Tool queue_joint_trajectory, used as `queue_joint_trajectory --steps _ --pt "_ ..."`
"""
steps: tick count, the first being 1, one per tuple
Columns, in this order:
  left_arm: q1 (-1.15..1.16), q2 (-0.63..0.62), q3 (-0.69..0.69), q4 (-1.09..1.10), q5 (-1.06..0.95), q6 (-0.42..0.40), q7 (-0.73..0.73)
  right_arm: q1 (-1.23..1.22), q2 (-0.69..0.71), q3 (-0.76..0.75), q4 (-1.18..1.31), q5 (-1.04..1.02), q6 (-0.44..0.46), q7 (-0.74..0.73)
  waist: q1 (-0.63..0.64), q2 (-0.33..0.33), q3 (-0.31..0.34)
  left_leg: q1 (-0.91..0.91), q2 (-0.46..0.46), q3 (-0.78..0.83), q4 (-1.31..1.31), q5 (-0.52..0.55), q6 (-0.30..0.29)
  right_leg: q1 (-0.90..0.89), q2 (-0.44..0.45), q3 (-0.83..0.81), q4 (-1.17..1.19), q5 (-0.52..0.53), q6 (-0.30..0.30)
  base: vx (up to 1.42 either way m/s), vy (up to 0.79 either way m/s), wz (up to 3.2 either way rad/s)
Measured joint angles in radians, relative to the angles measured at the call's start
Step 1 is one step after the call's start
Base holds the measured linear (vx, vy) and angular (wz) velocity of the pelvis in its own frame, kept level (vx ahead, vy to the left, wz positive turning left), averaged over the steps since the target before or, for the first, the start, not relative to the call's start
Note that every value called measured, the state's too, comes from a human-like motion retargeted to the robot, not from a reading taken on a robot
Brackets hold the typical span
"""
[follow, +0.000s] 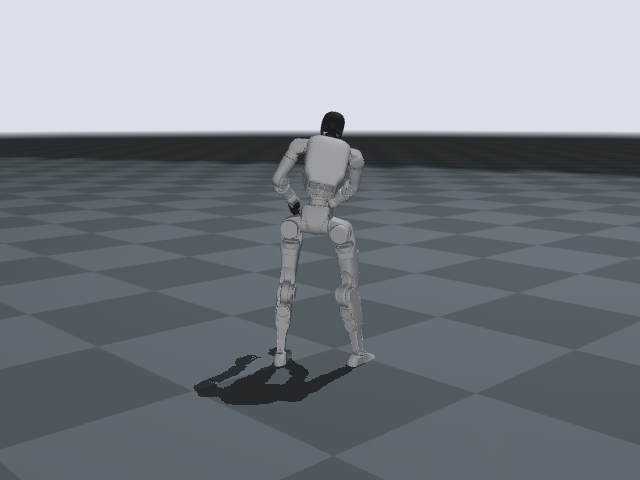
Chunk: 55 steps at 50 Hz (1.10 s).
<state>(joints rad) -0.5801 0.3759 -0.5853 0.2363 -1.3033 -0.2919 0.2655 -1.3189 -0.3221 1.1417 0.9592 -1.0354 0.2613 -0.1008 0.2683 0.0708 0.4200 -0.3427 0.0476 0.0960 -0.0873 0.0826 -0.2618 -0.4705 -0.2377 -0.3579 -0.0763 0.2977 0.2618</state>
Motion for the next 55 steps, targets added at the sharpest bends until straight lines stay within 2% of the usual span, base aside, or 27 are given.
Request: queue_joint_trajectory --steps 1,2,3,4,5,6,7,9,11,13,14,15,16,17,18,19,22,27,30,32,33,35,37,42,46,49,55 --pt "0.077 0.017 -0.003 -0.106 -0.006 0.014 -0.028 0.045 -0.054 -0.016 -0.153 0.018 -0.032 0.002 -0.013 -0.002 -0.005 0.007 0.010 0.010 0.000 -0.001 0.000 0.004 0.009 0.002 0.002 -0.004 0.000 0.18 -0.29 -0.23" --pt "0.151 0.030 -0.008 -0.207 -0.014 0.061 -0.060 0.128 -0.085 -0.084 -0.334 0.279 -0.011 0.120 -0.025 -0.002 -0.008 0.018 0.022 0.016 0.000 -0.003 0.000 0.013 0.019 0.003 0.006 -0.011 0.000 0.26 -0.32 -0.16" --pt "0.221 0.034 -0.019 -0.295 -0.026 0.172 -0.103 0.287 -0.070 -0.258 -0.568 1.024 0.114 0.468 -0.036 0.000 -0.010 0.036 0.040 0.017 0.000 -0.007 0.000 0.031 0.030 0.002 0.014 -0.026 0.000 0.28 -0.33 0.05" --pt "0.266 0.019 -0.027 -0.352 -0.024 0.245 -0.141 0.402 -0.091 -0.342 -0.720 1.352 0.215 0.718 -0.062 0.014 0.006 0.063 0.052 0.015 0.000 -0.008 0.000 0.065 0.039 -0.011 0.014 -0.037 0.000 0.26 -0.33 0.31" --pt "0.299 -0.006 -0.033 -0.394 -0.015 0.299 -0.178 0.495 -0.130 -0.381 -0.831 1.471 0.302 0.919 -0.096 0.036 0.029 0.094 0.062 0.010 0.000 -0.008 0.001 0.107 0.047 -0.029 0.010 -0.047 0.000 0.09 -0.27 -0.08" --pt "0.278 0.044 -0.016 -0.376 0.374 0.117 -0.027 0.400 -0.274 -0.263 -0.775 0.559 0.095 0.077 -0.083 0.024 0.000 0.064 0.059 0.055 0.000 0.006 0.000 0.058 0.056 -0.006 0.010 -0.033 0.000 -0.01 -0.23 -0.49" --pt "0.268 0.057 -0.021 -0.383 0.541 0.009 0.044 0.351 -0.384 -0.191 -0.749 -0.042 -0.047 -0.464 -0.080 0.019 -0.019 0.046 0.059 0.090 0.000 0.016 0.000 0.027 0.063 0.009 0.011 -0.026 0.000 -0.02 -0.20 -0.74" --pt "0.266 -0.070 -0.092 -0.437 0.140 0.060 -0.067 0.425 -0.473 -0.237 -0.795 -0.014 -0.070 -0.372 -0.130 0.039 -0.001 0.075 0.070 0.109 0.000 0.021 0.000 0.055 0.071 -0.002 0.020 -0.042 0.000 0.09 -0.22 0.02" --pt "0.186 -0.187 -0.122 -0.349 0.146 0.034 -0.050 0.456 -0.555 -0.257 -0.759 -0.011 -0.087 -0.343 -0.195 0.063 0.032 0.114 0.075 0.121 0.000 0.026 0.000 0.095 0.075 -0.017 0.028 -0.057 0.000 0.07 -0.19 0.15" --pt "0.062 -0.292 -0.159 -0.178 0.264 0.117 -0.159 0.456 -0.603 -0.233 -0.666 0.147 -0.262 0.062 -0.241 0.077 0.032 0.129 0.084 0.144 0.000 0.028 0.000 0.104 0.082 -0.012 0.033 -0.065 0.000 0.09 -0.15 -0.21" --pt "-0.007 -0.356 -0.170 -0.078 0.265 0.134 -0.136 0.442 -0.607 -0.215 -0.580 0.178 -0.288 0.175 -0.261 0.079 0.029 0.136 0.087 0.154 0.000 0.027 0.000 0.106 0.084 -0.008 0.036 -0.069 0.000 0.10 -0.13 -0.27" --pt "-0.077 -0.426 -0.176 0.023 0.233 0.124 -0.057 0.422 -0.603 -0.199 -0.475 0.167 -0.263 0.197 -0.280 0.079 0.026 0.143 0.088 0.164 0.000 0.026 0.000 0.107 0.085 -0.003 0.039 -0.074 0.000 0.11 -0.11 -0.29" --pt "-0.182 -0.477 -0.159 0.170 0.252 0.154 -0.016 0.429 -0.516 -0.307 -0.345 0.584 -0.145 0.271 -0.304 0.079 0.030 0.154 0.092 0.169 0.000 0.023 0.000 0.114 0.086 0.003 0.043 -0.081 0.000 0.10 -0.08 -0.32" --pt "-0.279 -0.517 -0.148 0.319 0.300 0.169 0.010 0.413 -0.462 -0.330 -0.203 0.728 -0.096 0.302 -0.321 0.075 0.013 0.145 0.092 0.181 0.002 0.021 0.000 0.096 0.085 0.010 0.052 -0.086 0.000 0.09 -0.03 -0.39" --pt "-0.361 -0.534 -0.149 0.473 0.407 0.153 0.004 0.353 -0.470 -0.180 -0.040 0.321 -0.186 0.248 -0.324 0.066 -0.046 0.095 0.086 0.208 0.008 0.025 0.000 0.030 0.076 0.019 0.072 -0.089 0.000 0.08 -0.05 -0.47" --pt "-0.438 -0.561 -0.149 0.604 0.455 0.154 0.048 0.327 -0.463 -0.119 0.078 0.197 -0.203 0.236 -0.346 0.068 -0.036 0.120 0.090 0.211 0.006 0.023 0.000 0.050 0.082 0.027 0.069 -0.093 0.000 0.10 -0.11 -0.52" --pt "-0.547 -0.585 -0.172 0.782 0.517 0.183 0.163 0.330 -0.432 -0.156 0.219 0.293 -0.146 0.252 -0.408 0.078 0.021 0.218 0.107 0.223 0.000 0.017 0.001 0.132 0.106 0.059 0.054 -0.104 0.000 0.15 -0.15 -0.68" --pt "-0.270 -0.414 -0.197 0.265 0.390 0.164 0.033 0.496 -0.558 -0.366 -0.171 0.354 -0.139 0.199 -0.451 0.069 0.060 0.302 0.114 0.273 0.000 0.029 0.005 0.175 0.137 0.130 0.042 -0.107 0.000 0.16 -0.13 -0.95" --pt "-0.100 -0.322 -0.197 -0.029 0.313 0.177 -0.090 0.585 -0.663 -0.441 -0.404 0.106 -0.030 0.052 -0.463 0.058 0.080 0.317 0.112 0.284 0.010 0.026 0.006 0.183 0.151 0.171 0.039 -0.106 0.000 0.11 -0.06 -0.94" --pt "-0.052 -0.303 -0.203 -0.111 0.310 0.197 -0.134 0.628 -0.695 -0.487 -0.496 0.119 -0.049 0.040 -0.473 0.053 0.087 0.312 0.116 0.293 0.020 0.014 0.003 0.180 0.156 0.192 0.050 -0.113 0.000 0.07 0.05 -0.78" --pt "-0.042 -0.315 -0.208 -0.126 0.323 0.193 -0.118 0.657 -0.679 -0.528 -0.515 0.098 -0.030 -0.051 -0.480 0.050 0.088 0.309 0.109 0.304 0.024 0.005 0.002 0.170 0.144 0.204 0.077 -0.131 0.000 0.04 0.08 -0.63" --pt "-0.088 -0.352 -0.248 -0.092 0.332 0.193 -0.102 0.641 -0.684 -0.513 -0.484 0.070 -0.047 -0.029 -0.476 0.054 0.092 0.294 0.134 0.320 0.001 0.016 0.002 0.178 0.176 0.205 0.043 -0.105 0.000 -0.02 -0.04 -0.44" --pt "-0.203 -0.411 -0.277 0.050 0.426 0.198 -0.174 0.559 -0.664 -0.420 -0.374 0.191 -0.260 0.218 -0.477 0.057 0.094 0.266 0.148 0.348 0.000 0.019 0.002 0.177 0.180 0.206 0.042 -0.101 0.000 -0.05 0.04 -0.21" --pt "-0.553 -0.621 -0.292 0.616 0.528 0.152 0.048 0.276 -0.486 -0.038 0.240 0.095 -0.198 0.256 -0.480 0.044 0.092 0.166 0.163 0.446 0.000 0.050 0.000 0.160 0.154 0.194 0.045 -0.095 0.000 -0.07 0.18 0.19" --pt "-0.713 -0.682 -0.113 0.931 0.738 0.191 0.227 0.214 -0.329 -0.068 0.499 0.044 -0.116 0.282 -0.491 0.029 0.079 0.091 0.176 0.525 0.000 0.061 0.000 0.146 0.130 0.171 0.053 -0.095 0.000 -0.05 0.16 0.45" --pt "-0.601 -0.607 -0.037 0.772 0.763 0.156 0.222 0.219 -0.345 -0.123 0.313 0.004 -0.161 0.224 -0.485 0.026 0.067 0.071 0.200 0.589 0.000 0.045 0.000 0.150 0.131 0.153 0.056 -0.099 0.000 0.03 0.09 0.26" --pt "-0.083 -0.300 -0.067 0.125 0.518 0.117 -0.076 0.278 -0.341 -0.149 -0.258 -0.050 -0.225 0.271 -0.454 -0.010 0.039 0.124 0.253 0.745 0.000 0.035 0.000 0.188 0.153 0.131 0.066 -0.120 0.000 0.11 0.10 0.06"
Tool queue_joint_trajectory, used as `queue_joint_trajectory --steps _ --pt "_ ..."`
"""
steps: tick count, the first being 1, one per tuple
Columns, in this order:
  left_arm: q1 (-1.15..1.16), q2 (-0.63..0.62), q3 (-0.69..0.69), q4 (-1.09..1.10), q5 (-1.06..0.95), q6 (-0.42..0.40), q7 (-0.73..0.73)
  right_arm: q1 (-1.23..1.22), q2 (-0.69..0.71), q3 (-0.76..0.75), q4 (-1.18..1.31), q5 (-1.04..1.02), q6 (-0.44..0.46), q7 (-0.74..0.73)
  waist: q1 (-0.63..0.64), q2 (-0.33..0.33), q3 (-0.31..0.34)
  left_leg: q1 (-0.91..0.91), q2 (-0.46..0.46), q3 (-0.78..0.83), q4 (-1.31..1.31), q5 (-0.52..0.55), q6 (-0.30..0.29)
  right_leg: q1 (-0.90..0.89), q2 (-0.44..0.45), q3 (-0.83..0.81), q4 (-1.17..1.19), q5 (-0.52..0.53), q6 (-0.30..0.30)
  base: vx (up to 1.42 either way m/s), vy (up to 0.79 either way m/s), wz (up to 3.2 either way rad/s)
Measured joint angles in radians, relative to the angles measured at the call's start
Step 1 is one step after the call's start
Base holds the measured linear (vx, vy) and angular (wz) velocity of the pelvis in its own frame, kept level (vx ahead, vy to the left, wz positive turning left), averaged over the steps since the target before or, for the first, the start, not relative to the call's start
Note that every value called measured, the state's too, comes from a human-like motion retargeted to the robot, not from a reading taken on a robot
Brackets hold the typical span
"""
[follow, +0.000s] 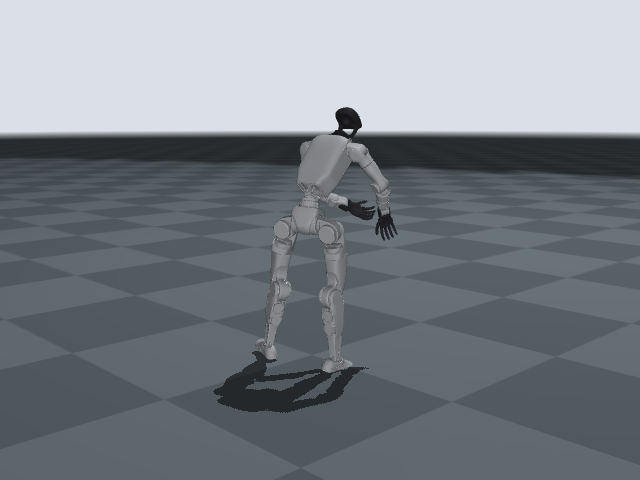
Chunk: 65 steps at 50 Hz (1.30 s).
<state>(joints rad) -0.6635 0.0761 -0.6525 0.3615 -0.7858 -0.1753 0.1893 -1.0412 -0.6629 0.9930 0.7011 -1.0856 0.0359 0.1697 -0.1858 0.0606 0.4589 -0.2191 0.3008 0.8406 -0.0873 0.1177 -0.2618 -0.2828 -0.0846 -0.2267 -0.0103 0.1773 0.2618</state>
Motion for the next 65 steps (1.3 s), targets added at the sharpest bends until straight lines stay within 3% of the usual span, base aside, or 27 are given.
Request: queue_joint_trajectory --steps 1,2,3,4,5,7,8,10,13,16,17,18,19,20,23,25,27,30,33,35,43,48,51,54,57,60,65 --pt "0.076 0.057 0.012 -0.081 -0.030 0.028 -0.025 0.049 0.088 -0.104 -0.074 0.345 0.074 0.038 0.006 -0.012 0.003 0.011 0.008 0.014 0.000 0.009 0.000 0.008 0.003 -0.002 0.006 -0.006 0.000 0.13 0.19 0.09" --pt "0.150 0.109 0.027 -0.153 -0.058 0.038 -0.046 0.067 0.136 -0.147 -0.127 0.447 0.091 0.055 0.014 -0.022 0.001 0.018 0.013 0.027 0.000 0.020 0.000 0.012 0.004 -0.004 0.012 -0.011 0.000 0.09 0.22 0.11" --pt "0.223 0.149 0.047 -0.207 -0.080 0.010 -0.062 0.024 0.105 -0.067 -0.139 0.061 -0.006 0.032 0.029 -0.027 -0.009 0.015 0.015 0.036 0.000 0.032 0.000 0.008 0.004 -0.006 0.016 -0.011 0.000 0.05 0.24 0.15" --pt "0.284 0.180 0.075 -0.247 -0.109 0.002 -0.078 0.008 0.119 -0.053 -0.148 -0.076 -0.042 0.022 0.045 -0.032 -0.015 0.009 0.016 0.037 0.000 0.042 0.000 0.004 0.003 -0.011 0.021 -0.012 0.000 0.02 0.25 0.21" --pt "0.339 0.206 0.108 -0.281 -0.141 0.005 -0.094 0.006 0.154 -0.072 -0.156 -0.090 -0.048 0.018 0.060 -0.036 -0.019 0.002 0.017 0.033 0.000 0.051 0.000 0.001 0.001 -0.016 0.026 -0.012 0.000 0.03 0.25 0.33" --pt "0.411 0.225 0.178 -0.314 -0.254 0.036 -0.073 0.054 0.323 -0.220 -0.171 0.389 0.113 0.075 0.103 -0.049 -0.021 -0.014 0.012 0.008 0.000 0.053 0.000 -0.001 -0.008 -0.030 0.034 -0.014 0.000 0.03 0.25 0.46" --pt "0.427 0.228 0.206 -0.312 -0.291 0.031 -0.068 0.040 0.350 -0.228 -0.161 0.384 0.128 0.074 0.133 -0.052 -0.025 -0.028 0.006 -0.006 0.000 0.052 0.000 -0.006 -0.014 -0.038 0.035 -0.012 0.000 0.00 0.25 0.57" --pt "0.428 0.227 0.255 -0.283 -0.336 -0.006 -0.067 -0.038 0.321 -0.144 -0.100 0.005 0.044 0.038 0.200 -0.054 -0.036 -0.059 -0.012 -0.036 0.000 0.048 0.000 -0.017 -0.031 -0.060 0.036 -0.010 0.000 -0.01 0.26 0.71" --pt "0.336 0.171 0.317 -0.187 -0.396 -0.045 -0.014 -0.131 0.367 -0.075 0.006 -0.039 0.063 0.029 0.300 -0.042 -0.043 -0.102 -0.052 -0.090 0.000 0.035 0.000 -0.016 -0.071 -0.101 0.031 -0.016 0.000 0.06 0.30 0.97" --pt "0.186 0.096 0.356 -0.067 -0.458 -0.049 0.055 -0.203 0.483 -0.142 0.122 0.432 0.198 0.067 0.383 -0.025 -0.028 -0.119 -0.105 -0.152 0.000 0.013 0.000 0.014 -0.130 -0.151 0.034 -0.031 0.000 0.17 0.35 1.20" --pt "0.142 0.076 0.356 -0.030 -0.463 -0.058 0.070 -0.234 0.491 -0.119 0.170 0.415 0.199 0.065 0.407 -0.020 -0.020 -0.119 -0.125 -0.171 0.000 0.005 0.000 0.029 -0.152 -0.171 0.041 -0.036 0.000 0.21 0.37 1.28" --pt "0.110 0.064 0.343 0.002 -0.451 -0.080 0.069 -0.277 0.452 -0.005 0.231 0.118 0.117 0.048 0.430 -0.014 -0.013 -0.115 -0.145 -0.190 0.000 -0.003 0.000 0.044 -0.175 -0.192 0.052 -0.042 0.000 0.24 0.37 1.38" --pt "0.086 0.053 0.329 0.030 -0.434 -0.038 0.047 -0.280 0.470 -0.033 0.256 0.235 0.154 0.077 0.444 -0.008 0.000 -0.102 -0.168 -0.216 0.000 -0.014 0.003 0.067 -0.201 -0.212 0.072 -0.052 0.000 0.28 0.38 1.52" --pt "0.066 0.043 0.315 0.057 -0.414 0.036 0.016 -0.263 0.516 -0.133 0.263 0.560 0.250 0.130 0.455 -0.002 0.017 -0.084 -0.192 -0.245 0.000 -0.027 0.008 0.096 -0.230 -0.230 0.098 -0.063 0.000 0.28 0.32 1.49" --pt "0.138 0.049 0.212 0.009 -0.292 0.018 -0.062 -0.226 0.477 -0.003 0.249 0.371 0.135 0.155 0.478 0.016 -0.011 -0.139 -0.169 -0.321 0.095 -0.081 0.011 0.063 -0.238 -0.252 0.251 -0.108 -0.063 0.23 0.18 1.46" --pt "0.141 0.087 0.117 -0.040 -0.198 -0.043 -0.161 -0.293 0.390 0.208 0.213 0.002 -0.044 0.134 0.484 0.025 0.061 -0.122 -0.160 -0.372 0.110 -0.091 0.010 0.057 -0.214 -0.203 0.336 -0.126 -0.078 0.21 0.07 1.38" --pt "0.278 0.041 0.083 -0.113 -0.325 0.009 -0.070 -0.153 0.365 0.177 0.125 -0.050 -0.059 0.094 0.477 0.010 -0.033 -0.142 -0.176 -0.435 0.100 -0.092 0.035 0.002 -0.186 -0.130 0.388 -0.134 -0.064 0.30 0.05 1.45" --pt "0.343 0.054 0.002 -0.175 -0.393 0.060 -0.198 -0.062 0.291 0.165 0.013 -0.013 -0.079 0.091 0.455 -0.021 -0.039 -0.121 -0.189 -0.514 0.090 -0.095 0.036 -0.022 -0.131 -0.043 0.397 -0.136 -0.038 0.27 -0.01 1.38" --pt "0.300 0.058 -0.075 -0.143 -0.280 0.084 -0.073 0.011 0.177 0.131 -0.035 0.014 -0.081 0.053 0.428 -0.064 -0.012 -0.038 -0.218 -0.580 0.017 -0.065 0.050 0.009 -0.107 -0.025 0.291 -0.118 -0.034 0.24 -0.06 1.19" --pt "0.261 0.047 -0.129 -0.117 -0.196 0.107 -0.108 0.074 0.104 0.069 -0.024 0.070 -0.066 0.052 0.395 -0.092 -0.011 -0.047 -0.222 -0.627 0.075 -0.103 0.044 -0.004 -0.112 -0.058 0.272 -0.127 -0.032 0.22 -0.09 1.32" --pt "-0.135 -0.178 -0.208 0.201 -0.168 0.026 -0.014 0.217 -0.135 -0.116 0.294 0.294 -0.027 -0.002 0.342 -0.166 0.052 0.066 -0.164 -0.816 0.000 -0.082 0.006 -0.028 0.027 0.009 -0.014 0.029 0.000 0.17 -0.39 1.11" --pt "-0.327 -0.278 -0.163 0.401 -0.065 0.029 0.060 0.246 -0.202 -0.150 0.442 0.312 -0.028 0.002 0.277 -0.160 0.048 0.080 -0.180 -0.947 0.000 -0.096 0.001 -0.047 0.021 0.082 -0.059 0.019 0.000 0.24 -0.25 1.44" --pt "-0.419 -0.286 -0.092 0.508 0.144 -0.001 0.029 0.215 -0.224 -0.131 0.453 0.276 -0.048 -0.012 0.239 -0.130 0.035 0.075 -0.222 -1.009 0.000 -0.098 0.000 -0.041 -0.016 0.095 -0.062 0.011 0.000 0.24 -0.10 1.33" --pt "-0.390 -0.231 -0.053 0.472 0.337 0.009 0.057 0.173 -0.233 -0.109 0.371 0.180 -0.023 -0.004 0.230 -0.085 0.028 0.072 -0.260 -1.045 0.000 -0.096 0.000 -0.031 -0.055 0.083 -0.062 0.041 0.000 0.19 -0.15 0.94" --pt "-0.199 -0.085 -0.033 0.230 0.456 0.010 0.025 0.144 -0.215 -0.072 0.185 0.084 0.012 0.039 0.234 -0.028 0.027 0.067 -0.279 -1.068 0.000 -0.094 0.000 -0.027 -0.084 0.055 -0.059 0.072 0.000 0.15 -0.21 0.59" --pt "0.115 0.099 0.003 -0.096 0.305 0.006 0.003 0.152 -0.117 -0.047 -0.033 0.014 0.047 0.068 0.248 0.022 0.042 0.070 -0.266 -1.074 0.000 -0.097 0.000 -0.023 -0.092 0.037 -0.045 0.064 0.000 0.15 -0.26 0.27" --pt "0.654 0.418 0.112 -0.520 0.054 0.069 -0.070 0.353 0.261 -0.143 -0.356 0.714 0.261 -0.046 0.276 0.060 0.053 0.038 -0.246 -0.968 0.000 -0.068 0.000 -0.046 -0.094 0.008 -0.026 0.041 0.000 0.11 -0.26 0.30"
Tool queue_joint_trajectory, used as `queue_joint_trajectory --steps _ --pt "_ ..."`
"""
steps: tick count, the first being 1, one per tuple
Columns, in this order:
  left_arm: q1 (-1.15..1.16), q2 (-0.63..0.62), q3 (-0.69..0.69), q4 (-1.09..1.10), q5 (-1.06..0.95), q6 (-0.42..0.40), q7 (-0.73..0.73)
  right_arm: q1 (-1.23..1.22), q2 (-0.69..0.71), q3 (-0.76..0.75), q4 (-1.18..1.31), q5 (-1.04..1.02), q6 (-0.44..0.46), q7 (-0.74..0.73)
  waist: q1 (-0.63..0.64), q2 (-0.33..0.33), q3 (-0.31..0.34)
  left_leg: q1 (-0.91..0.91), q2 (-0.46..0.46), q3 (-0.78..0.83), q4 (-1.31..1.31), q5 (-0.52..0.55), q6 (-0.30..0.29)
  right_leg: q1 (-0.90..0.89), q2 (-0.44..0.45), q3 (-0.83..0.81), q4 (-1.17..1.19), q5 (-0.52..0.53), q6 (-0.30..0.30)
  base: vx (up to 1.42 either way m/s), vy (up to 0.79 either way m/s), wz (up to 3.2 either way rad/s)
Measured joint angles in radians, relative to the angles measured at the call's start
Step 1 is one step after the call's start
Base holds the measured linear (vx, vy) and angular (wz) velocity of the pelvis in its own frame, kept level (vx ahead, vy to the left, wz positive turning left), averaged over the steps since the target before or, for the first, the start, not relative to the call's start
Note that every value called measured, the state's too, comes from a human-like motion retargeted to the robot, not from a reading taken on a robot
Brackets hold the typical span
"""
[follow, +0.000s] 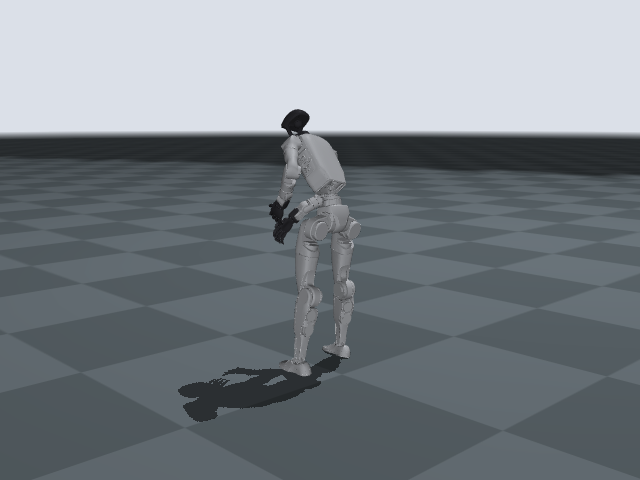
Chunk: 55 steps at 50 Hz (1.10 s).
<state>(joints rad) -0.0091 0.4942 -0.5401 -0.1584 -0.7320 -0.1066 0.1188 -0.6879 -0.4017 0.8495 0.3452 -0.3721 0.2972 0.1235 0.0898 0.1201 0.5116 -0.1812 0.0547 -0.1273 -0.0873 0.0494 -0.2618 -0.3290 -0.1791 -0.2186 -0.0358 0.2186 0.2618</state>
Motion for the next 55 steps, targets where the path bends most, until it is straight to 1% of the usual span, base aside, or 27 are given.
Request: queue_joint_trajectory --steps 1,2,3,5,6,7,8,9,15,16,17,18,20,23,27,28,30,31,32,33,35,41,43,45,50,53,55 --pt "0.076 0.053 0.023 -0.061 -0.036 -0.058 0.010 0.027 0.056 -0.004 -0.059 0.099 -0.115 -0.342 0.029 -0.007 -0.013 -0.026 -0.002 0.077 0.000 0.016 0.000 -0.030 0.001 0.007 -0.002 0.009 0.000 0.02 -0.24 0.25" --pt "0.132 0.104 0.041 -0.116 -0.059 -0.072 -0.012 0.032 0.080 0.015 -0.101 0.093 -0.172 -0.429 0.049 -0.007 -0.021 -0.052 -0.001 0.145 0.000 0.034 0.000 -0.054 -0.001 0.002 -0.003 0.014 0.000 -0.01 -0.25 0.65" --pt "0.148 0.152 0.051 -0.158 -0.056 0.000 -0.099 -0.007 0.040 0.078 -0.107 -0.122 -0.115 -0.003 0.050 0.006 -0.020 -0.079 0.005 0.196 0.000 0.055 0.000 -0.064 -0.009 -0.027 -0.001 0.011 0.000 -0.01 -0.27 1.36" --pt "0.139 0.208 0.069 -0.207 -0.096 0.051 -0.135 -0.024 0.008 0.101 -0.145 -0.144 -0.101 0.117 0.013 0.036 -0.007 -0.087 0.017 0.303 0.000 0.091 0.000 -0.031 -0.017 -0.111 0.000 -0.002 0.000 -0.02 -0.31 1.85" --pt "0.114 0.179 0.051 -0.220 -0.133 -0.053 -0.011 -0.015 0.026 0.063 -0.166 -0.018 -0.159 -0.327 0.004 0.038 -0.009 -0.099 0.026 0.369 0.000 0.106 0.000 -0.030 -0.012 -0.144 0.000 -0.004 0.000 -0.05 -0.35 1.63" --pt "0.073 0.146 0.028 -0.221 -0.131 -0.104 0.049 -0.031 0.015 0.048 -0.168 0.014 -0.190 -0.476 0.001 0.041 -0.007 -0.108 0.036 0.433 0.000 0.117 0.000 -0.028 -0.008 -0.174 0.001 -0.008 0.000 -0.02 -0.36 1.39" --pt "0.003 0.103 -0.004 -0.198 -0.047 -0.050 -0.019 -0.096 -0.054 0.081 -0.133 -0.145 -0.166 -0.034 0.006 0.046 0.003 -0.111 0.048 0.492 0.000 0.119 0.000 -0.022 -0.004 -0.201 0.004 -0.017 0.000 0.00 -0.35 1.32" --pt "-0.088 0.051 -0.042 -0.161 -0.021 -0.036 -0.022 -0.149 -0.100 0.091 -0.101 -0.132 -0.151 0.121 0.011 0.046 0.007 -0.121 0.058 0.547 0.000 0.120 0.000 -0.024 0.001 -0.228 0.006 -0.022 0.000 -0.01 -0.34 1.26" --pt "-0.660 -0.281 -0.103 0.372 0.074 0.029 0.014 -0.416 -0.189 0.022 0.434 0.086 -0.121 0.172 -0.030 0.001 -0.047 -0.159 0.126 0.845 0.097 0.014 0.002 -0.033 -0.001 -0.386 0.111 -0.099 0.000 0.00 -0.20 1.18" --pt "-0.773 -0.354 -0.121 0.523 0.047 -0.011 0.089 -0.505 -0.260 0.229 0.561 -0.302 -0.210 0.120 -0.029 -0.004 -0.048 -0.143 0.117 0.882 0.039 0.042 0.001 -0.028 0.018 -0.410 0.086 -0.083 0.000 -0.10 -0.17 1.10" --pt "-0.880 -0.420 -0.130 0.669 0.018 -0.030 0.141 -0.569 -0.298 0.334 0.682 -0.468 -0.237 0.104 -0.030 -0.009 -0.049 -0.133 0.114 0.917 0.000 0.057 0.001 -0.025 0.032 -0.433 0.074 -0.074 0.000 -0.15 -0.19 1.03" --pt "-0.977 -0.475 -0.125 0.801 -0.020 -0.010 0.148 -0.584 -0.270 0.236 0.788 -0.189 -0.140 0.162 -0.036 -0.014 -0.049 -0.135 0.121 0.952 0.000 0.048 0.003 -0.028 0.033 -0.453 0.085 -0.081 0.000 -0.09 -0.10 0.97" --pt "-1.101 -0.525 -0.141 1.006 0.057 -0.045 0.199 -0.606 -0.298 0.414 0.948 -0.575 -0.231 0.061 -0.043 -0.034 -0.062 -0.146 0.132 1.009 0.000 0.044 0.000 -0.041 0.036 -0.491 0.102 -0.087 0.000 -0.06 -0.02 0.81" --pt "-1.083 -0.474 -0.146 0.958 0.167 0.004 0.143 -0.586 -0.345 0.331 0.850 -0.619 -0.237 0.106 -0.066 -0.045 -0.079 -0.170 0.141 1.025 0.000 0.058 0.000 -0.056 0.035 -0.523 0.121 -0.092 0.000 0.01 0.07 0.51" --pt "-0.773 -0.305 -0.120 0.575 0.151 -0.030 0.027 -0.410 -0.372 0.146 0.442 -0.557 -0.238 0.048 -0.050 -0.080 -0.083 -0.154 0.147 1.008 0.000 0.077 0.000 -0.033 0.034 -0.516 0.128 -0.101 0.000 0.16 0.11 -0.03" --pt "-0.663 -0.272 -0.098 0.466 0.133 -0.020 0.041 -0.326 -0.346 0.077 0.327 -0.496 -0.201 0.021 -0.038 -0.091 -0.079 -0.140 0.146 1.008 0.000 0.077 0.000 -0.018 0.034 -0.509 0.126 -0.103 0.000 0.27 0.13 -0.21" --pt "-0.496 -0.179 -0.079 0.277 -0.019 -0.090 0.150 -0.131 -0.146 -0.119 0.140 0.430 -0.174 -0.417 -0.005 -0.125 -0.019 -0.083 0.140 1.003 0.000 0.065 0.000 0.039 0.025 -0.494 0.123 -0.113 0.000 0.28 0.16 -0.09" --pt "-0.389 -0.147 -0.055 0.197 -0.080 -0.109 0.190 -0.001 -0.027 -0.198 0.030 1.034 -0.389 -0.587 0.009 -0.128 -0.032 -0.086 0.135 1.000 0.000 0.064 0.000 0.042 0.022 -0.497 0.120 -0.110 0.000 0.24 0.17 0.10" --pt "-0.289 -0.108 -0.030 0.125 -0.104 -0.114 0.200 0.093 0.047 -0.231 -0.054 1.356 -0.504 -0.657 0.027 -0.131 -0.038 -0.082 0.131 0.997 0.000 0.060 0.000 0.048 0.018 -0.497 0.118 -0.111 0.000 0.25 0.17 0.15" --pt "-0.202 -0.057 -0.003 0.068 -0.053 -0.093 0.149 0.115 0.030 -0.168 -0.082 1.114 -0.422 -0.529 0.052 -0.134 -0.030 -0.067 0.127 0.995 0.000 0.050 0.000 0.064 0.012 -0.493 0.120 -0.117 0.000 0.29 0.17 0.15" --pt "-0.050 0.008 0.055 -0.028 -0.022 -0.117 0.157 0.074 0.028 -0.062 -0.140 0.209 -0.289 -0.862 0.097 -0.138 -0.008 -0.049 0.116 0.982 0.000 0.035 0.000 0.087 -0.004 -0.496 0.123 -0.126 0.000 0.27 0.19 0.32" --pt "-0.111 0.045 0.017 -0.048 0.007 -0.080 0.122 -0.072 0.051 -0.031 0.102 0.108 -0.110 -0.844 0.182 -0.101 0.008 -0.079 0.062 0.848 0.000 0.008 0.005 0.141 -0.065 -0.597 0.139 -0.140 0.000 0.18 0.22 1.09" --pt "-0.281 -0.028 -0.050 0.052 0.018 -0.076 0.140 -0.160 0.026 -0.072 0.137 0.304 -0.218 -0.742 0.192 -0.093 0.008 -0.090 0.048 0.787 0.000 0.007 0.005 0.167 -0.080 -0.646 0.154 -0.141 -0.005 0.15 0.17 1.46" --pt "-0.489 -0.141 -0.113 0.233 0.124 -0.005 0.054 -0.341 -0.165 0.097 0.292 -0.283 -0.256 0.028 0.209 -0.084 0.008 -0.099 0.044 0.733 0.000 0.010 0.018 0.184 -0.092 -0.685 0.183 -0.139 -0.031 0.13 0.13 1.36" --pt "-0.987 -0.475 -0.197 0.947 0.161 -0.006 0.237 -0.545 -0.240 0.342 0.914 -0.543 -0.249 -0.006 0.253 -0.110 0.004 -0.086 0.053 0.599 0.000 0.008 0.055 0.188 -0.123 -0.630 0.350 -0.148 -0.108 0.19 0.07 1.21" --pt "-1.083 -0.569 -0.168 1.172 0.212 0.008 0.307 -0.515 -0.274 0.334 0.988 -0.553 -0.214 0.031 0.255 -0.142 -0.028 -0.079 0.052 0.528 0.000 -0.002 0.086 0.121 -0.112 -0.446 0.451 -0.154 -0.095 0.28 0.00 1.12" --pt "-1.060 -0.544 -0.164 1.112 0.232 0.008 0.304 -0.483 -0.334 0.281 0.857 -0.559 -0.191 0.024 0.252 -0.157 -0.022 -0.059 0.051 0.488 0.000 -0.010 0.106 0.087 -0.084 -0.316 0.484 -0.163 -0.069 0.31 -0.04 1.03"
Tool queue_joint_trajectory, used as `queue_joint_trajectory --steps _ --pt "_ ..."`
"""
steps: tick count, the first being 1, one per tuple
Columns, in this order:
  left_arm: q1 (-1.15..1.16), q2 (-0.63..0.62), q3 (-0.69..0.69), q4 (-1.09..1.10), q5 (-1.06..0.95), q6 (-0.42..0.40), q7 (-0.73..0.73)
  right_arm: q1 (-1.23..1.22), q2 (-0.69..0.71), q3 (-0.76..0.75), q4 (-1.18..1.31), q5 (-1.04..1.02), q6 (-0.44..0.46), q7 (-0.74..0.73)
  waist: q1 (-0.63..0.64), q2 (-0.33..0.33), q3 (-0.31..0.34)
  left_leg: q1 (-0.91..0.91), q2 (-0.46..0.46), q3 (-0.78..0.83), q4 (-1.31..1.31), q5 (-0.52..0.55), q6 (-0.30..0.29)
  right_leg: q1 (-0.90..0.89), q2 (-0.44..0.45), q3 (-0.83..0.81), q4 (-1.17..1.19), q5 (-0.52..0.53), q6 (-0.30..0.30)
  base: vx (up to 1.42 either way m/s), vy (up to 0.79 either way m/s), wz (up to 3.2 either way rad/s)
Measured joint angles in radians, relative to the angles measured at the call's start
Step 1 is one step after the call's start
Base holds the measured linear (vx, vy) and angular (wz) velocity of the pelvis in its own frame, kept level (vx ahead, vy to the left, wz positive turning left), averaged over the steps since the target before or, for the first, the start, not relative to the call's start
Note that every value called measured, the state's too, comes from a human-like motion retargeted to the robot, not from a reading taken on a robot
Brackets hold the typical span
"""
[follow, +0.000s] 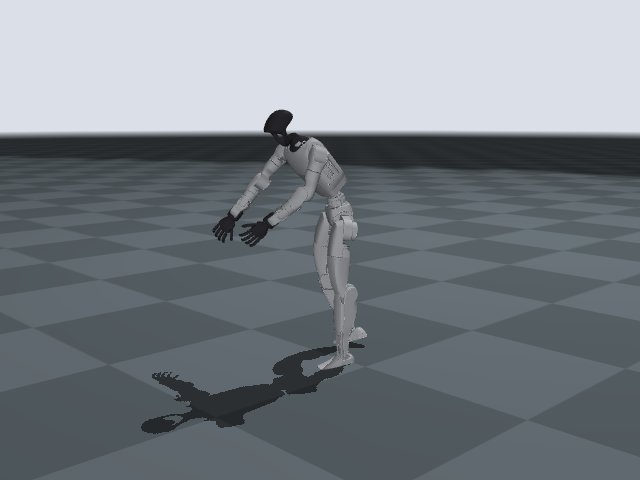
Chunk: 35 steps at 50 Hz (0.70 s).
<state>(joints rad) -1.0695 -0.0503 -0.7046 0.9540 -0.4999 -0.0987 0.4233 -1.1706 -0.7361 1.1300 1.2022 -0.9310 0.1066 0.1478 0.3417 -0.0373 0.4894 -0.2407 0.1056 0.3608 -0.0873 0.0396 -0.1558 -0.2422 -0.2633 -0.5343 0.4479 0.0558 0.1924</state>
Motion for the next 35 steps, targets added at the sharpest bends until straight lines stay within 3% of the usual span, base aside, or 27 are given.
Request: queue_joint_trajectory --steps 6,7,8,9,10,12,13,15,18,19,20,21,22,23,24,25,27,32,35 --pt "0.456 0.272 0.054 -0.641 -0.021 -0.042 -0.189 0.318 -0.055 -0.299 -0.667 -0.043 0.025 -0.068 -0.035 -0.015 0.020 0.071 -0.006 -0.111 0.000 -0.032 0.029 -0.006 0.045 0.106 -0.104 0.000 0.014 0.35 -0.07 1.05" --pt "0.551 0.319 0.072 -0.730 -0.030 -0.043 -0.205 0.401 -0.017 -0.358 -0.778 0.061 0.041 -0.084 -0.041 -0.015 0.022 0.080 -0.010 -0.132 0.000 -0.038 0.029 -0.005 0.045 0.105 -0.137 0.006 0.013 0.36 -0.10 1.30" --pt "0.648 0.366 0.093 -0.813 -0.058 -0.031 -0.209 0.513 0.073 -0.452 -0.903 0.397 0.080 -0.113 -0.048 -0.018 0.024 0.088 -0.016 -0.156 0.000 -0.043 0.029 -0.005 0.044 0.107 -0.172 0.014 0.016 0.35 -0.11 1.34" --pt "0.740 0.415 0.121 -0.876 -0.050 -0.045 -0.231 0.551 0.077 -0.439 -0.961 0.255 0.063 -0.119 -0.053 -0.016 0.026 0.095 -0.023 -0.176 0.000 -0.047 0.026 -0.010 0.043 0.115 -0.207 0.024 0.022 0.33 -0.12 1.35" --pt "0.829 0.463 0.153 -0.930 -0.023 -0.071 -0.262 0.553 0.039 -0.373 -0.985 -0.126 0.018 -0.115 -0.057 -0.010 0.029 0.100 -0.031 -0.194 0.000 -0.049 0.023 -0.018 0.041 0.127 -0.242 0.037 0.030 0.32 -0.13 1.43" --pt "1.005 0.549 0.222 -1.016 -0.024 -0.092 -0.305 0.613 0.109 -0.342 -1.063 -0.155 0.001 -0.136 -0.078 -0.003 0.031 0.098 -0.049 -0.236 0.016 -0.060 0.010 -0.049 0.025 0.152 -0.282 0.054 0.053 0.31 -0.16 1.61" --pt "1.089 0.590 0.255 -1.052 -0.020 -0.103 -0.327 0.634 0.146 -0.322 -1.088 -0.161 -0.009 -0.146 -0.088 0.002 0.031 0.080 -0.055 -0.256 0.055 -0.081 0.000 -0.070 0.015 0.164 -0.295 0.062 0.065 0.28 -0.26 1.48" --pt "1.210 0.644 0.300 -1.105 -0.117 -0.089 -0.313 0.713 0.290 -0.311 -1.150 0.272 0.052 -0.105 -0.076 0.032 0.031 0.099 -0.031 -0.290 0.000 -0.052 -0.023 -0.095 0.061 0.208 -0.410 0.126 0.069 0.25 -0.42 1.04" --pt "1.280 0.722 0.302 -1.139 -0.165 -0.078 -0.358 0.688 0.324 -0.263 -1.155 0.335 0.039 -0.013 -0.073 0.095 0.031 0.091 0.009 -0.342 0.000 -0.054 -0.059 -0.151 0.100 0.240 -0.479 0.142 0.069 0.24 -0.50 1.15" --pt "1.268 0.738 0.287 -1.146 -0.173 -0.111 -0.323 0.680 0.340 -0.288 -1.161 0.414 0.018 -0.324 -0.079 0.116 0.031 0.077 0.022 -0.362 0.021 -0.064 -0.079 -0.174 0.107 0.244 -0.478 0.126 0.069 0.24 -0.51 1.43" --pt "1.245 0.753 0.268 -1.151 -0.179 -0.165 -0.264 0.675 0.365 -0.331 -1.171 0.529 -0.011 -0.811 -0.087 0.136 0.031 0.057 0.034 -0.383 0.053 -0.079 -0.104 -0.199 0.111 0.246 -0.466 0.102 0.069 0.25 -0.49 1.37" --pt "1.191 0.730 0.230 -1.142 -0.162 -0.088 -0.308 0.624 0.310 -0.298 -1.125 0.447 0.063 -0.364 -0.087 0.159 0.031 0.078 0.042 -0.409 0.021 -0.069 -0.094 -0.187 0.123 0.268 -0.507 0.113 0.069 0.27 -0.47 1.25" --pt "1.131 0.705 0.194 -1.131 -0.146 -0.035 -0.327 0.579 0.268 -0.281 -1.081 0.404 0.121 -0.088 -0.088 0.179 0.031 0.093 0.050 -0.434 0.000 -0.062 -0.089 -0.179 0.133 0.286 -0.535 0.120 0.069 0.28 -0.45 1.13" --pt "1.059 0.673 0.162 -1.115 -0.131 -0.032 -0.294 0.543 0.250 -0.293 -1.044 0.444 0.148 -0.157 -0.094 0.191 0.031 0.096 0.058 -0.456 0.000 -0.064 -0.097 -0.178 0.137 0.294 -0.535 0.117 0.069 0.26 -0.43 1.17" --pt "0.972 0.625 0.124 -1.084 -0.143 -0.053 -0.236 0.551 0.279 -0.354 -1.007 0.935 0.014 -0.386 -0.101 0.202 0.031 0.100 0.059 -0.473 0.000 -0.064 -0.101 -0.173 0.137 0.295 -0.535 0.124 0.069 0.24 -0.40 1.19" --pt "0.876 0.568 0.082 -1.044 -0.169 -0.087 -0.166 0.579 0.331 -0.440 -0.969 1.651 -0.201 -0.696 -0.108 0.210 0.031 0.105 0.056 -0.487 0.000 -0.063 -0.104 -0.167 0.136 0.293 -0.535 0.135 0.069 0.22 -0.37 1.12" --pt "0.701 0.438 0.055 -0.940 -0.141 -0.090 -0.117 0.484 0.338 -0.530 -0.810 1.994 -0.386 -0.752 -0.133 0.209 0.030 0.111 0.052 -0.490 0.000 -0.054 -0.104 -0.148 0.126 0.262 -0.535 0.170 0.069 0.19 -0.36 1.02" --pt "0.237 0.127 -0.047 -0.517 -0.237 -0.084 -0.045 0.056 0.285 -0.680 -0.177 2.093 -0.236 -0.643 -0.220 0.174 0.029 0.099 0.067 -0.354 0.000 -0.008 -0.105 -0.126 0.104 0.160 -0.515 0.201 0.069 0.16 -0.33 0.94" --pt "0.028 0.006 -0.127 -0.283 -0.290 -0.082 0.025 -0.084 0.247 -0.731 0.015 2.059 -0.206 -0.694 -0.288 0.183 0.022 0.108 0.100 -0.213 0.000 0.015 -0.104 -0.107 0.111 0.108 -0.486 0.159 0.069 0.21 -0.32 0.85"
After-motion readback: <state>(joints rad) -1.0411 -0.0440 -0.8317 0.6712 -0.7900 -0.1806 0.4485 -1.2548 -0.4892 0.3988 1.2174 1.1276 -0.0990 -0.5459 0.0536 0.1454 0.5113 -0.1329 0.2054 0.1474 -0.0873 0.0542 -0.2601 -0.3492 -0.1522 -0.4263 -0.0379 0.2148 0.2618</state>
